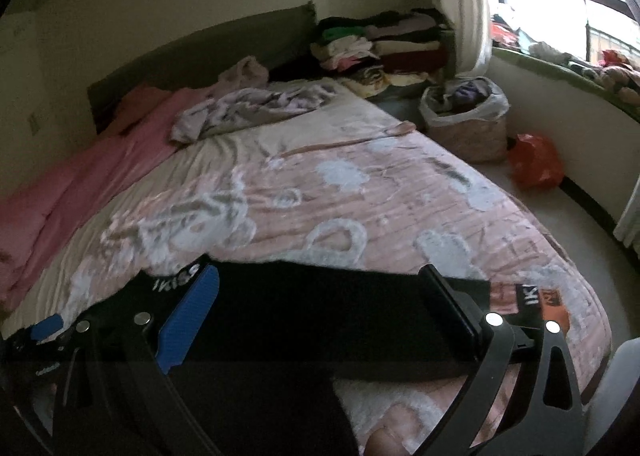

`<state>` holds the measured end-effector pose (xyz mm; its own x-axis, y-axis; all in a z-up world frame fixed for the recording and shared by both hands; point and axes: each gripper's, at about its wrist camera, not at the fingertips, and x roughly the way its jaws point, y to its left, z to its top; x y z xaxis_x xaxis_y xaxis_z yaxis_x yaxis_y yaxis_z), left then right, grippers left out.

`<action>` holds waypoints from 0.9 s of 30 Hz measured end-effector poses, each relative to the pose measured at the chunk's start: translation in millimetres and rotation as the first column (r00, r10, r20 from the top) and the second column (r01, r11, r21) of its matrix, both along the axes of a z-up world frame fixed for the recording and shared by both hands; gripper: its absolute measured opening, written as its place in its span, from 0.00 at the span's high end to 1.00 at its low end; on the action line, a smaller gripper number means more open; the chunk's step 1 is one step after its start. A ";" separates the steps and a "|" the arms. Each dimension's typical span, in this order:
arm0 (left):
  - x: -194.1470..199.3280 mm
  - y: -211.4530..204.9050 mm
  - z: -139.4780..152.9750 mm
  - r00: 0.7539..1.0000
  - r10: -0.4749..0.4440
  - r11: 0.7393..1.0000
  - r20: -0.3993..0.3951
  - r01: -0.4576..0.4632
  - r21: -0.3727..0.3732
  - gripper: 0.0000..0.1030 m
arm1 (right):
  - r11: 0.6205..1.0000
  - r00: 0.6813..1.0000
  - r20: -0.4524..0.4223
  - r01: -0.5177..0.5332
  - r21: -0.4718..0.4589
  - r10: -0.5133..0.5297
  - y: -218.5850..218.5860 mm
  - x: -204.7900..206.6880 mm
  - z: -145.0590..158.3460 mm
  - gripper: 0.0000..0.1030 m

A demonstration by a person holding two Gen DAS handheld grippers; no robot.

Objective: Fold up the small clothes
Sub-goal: 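Move the right gripper to the orange-cuffed sleeve end and grasp it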

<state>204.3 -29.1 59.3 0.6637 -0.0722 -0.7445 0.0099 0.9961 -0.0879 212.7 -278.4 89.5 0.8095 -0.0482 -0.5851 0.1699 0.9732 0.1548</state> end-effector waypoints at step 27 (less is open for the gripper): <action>42.8 -33.6 -59.8 0.997 -0.047 0.999 -0.067 0.048 0.020 0.09 | 0.891 0.885 -0.135 0.453 0.030 -0.446 -164.7 -16.3 -82.9 0.04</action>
